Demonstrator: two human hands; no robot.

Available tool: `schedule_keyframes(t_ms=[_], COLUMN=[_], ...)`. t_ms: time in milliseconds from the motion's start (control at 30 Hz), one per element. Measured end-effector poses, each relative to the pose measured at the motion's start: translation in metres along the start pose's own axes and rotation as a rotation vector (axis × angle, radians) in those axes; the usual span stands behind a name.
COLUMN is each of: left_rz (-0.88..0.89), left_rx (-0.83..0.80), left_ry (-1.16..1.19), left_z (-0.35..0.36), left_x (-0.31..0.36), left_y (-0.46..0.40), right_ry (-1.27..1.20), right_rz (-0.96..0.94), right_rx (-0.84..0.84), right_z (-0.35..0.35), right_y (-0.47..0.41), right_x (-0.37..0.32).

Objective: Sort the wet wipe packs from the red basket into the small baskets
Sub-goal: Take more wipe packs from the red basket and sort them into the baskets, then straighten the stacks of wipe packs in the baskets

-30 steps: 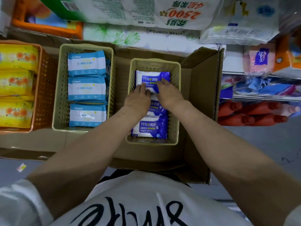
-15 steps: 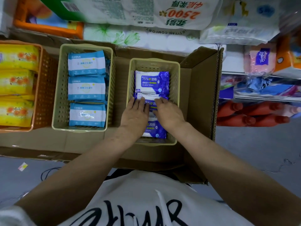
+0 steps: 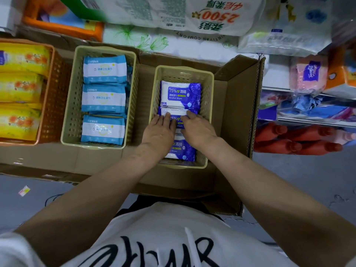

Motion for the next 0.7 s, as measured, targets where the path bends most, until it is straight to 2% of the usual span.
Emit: schedule_keyframes(t_ms=[133, 233, 400, 600, 700], left_rz=[-0.018, -0.07, -0.045, 0.006, 0.05], left_rx=[0.082, 0.16, 0.085, 0.234, 0.206], left_ry=[0.058, 0.012, -0.097, -0.012, -0.032], left_z=[-0.009, -0.02, -0.025, -0.023, -0.002], left_x=[-0.004, -0.014, -0.023, -0.013, 0.009], left_y=[-0.004, -0.014, -0.036, -0.003, 0.027], right_ry=[-0.109, -0.142, -0.067, -0.035, 0.05], right_rz=[-0.01, 0.006, 0.042, -0.059, -0.094], right_rx=[0.095, 0.191, 0.017, 0.094, 0.039], right_z=[-0.013, -0.031, -0.029, -0.018, 0.011], right_y=[-0.003, -0.013, -0.036, -0.01, 0.013], right_x=[0.002, 0.003, 0.002, -0.002, -0.005])
Point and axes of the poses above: each hand's wrist, its own y-axis away from the middle knuckle, its own z-axis out of the palm, x = y × z, the point moved 7 cm from there along -y, towards the middle knuckle, and after that the axes turned 9 degrees about z, right-handed, at the moved point
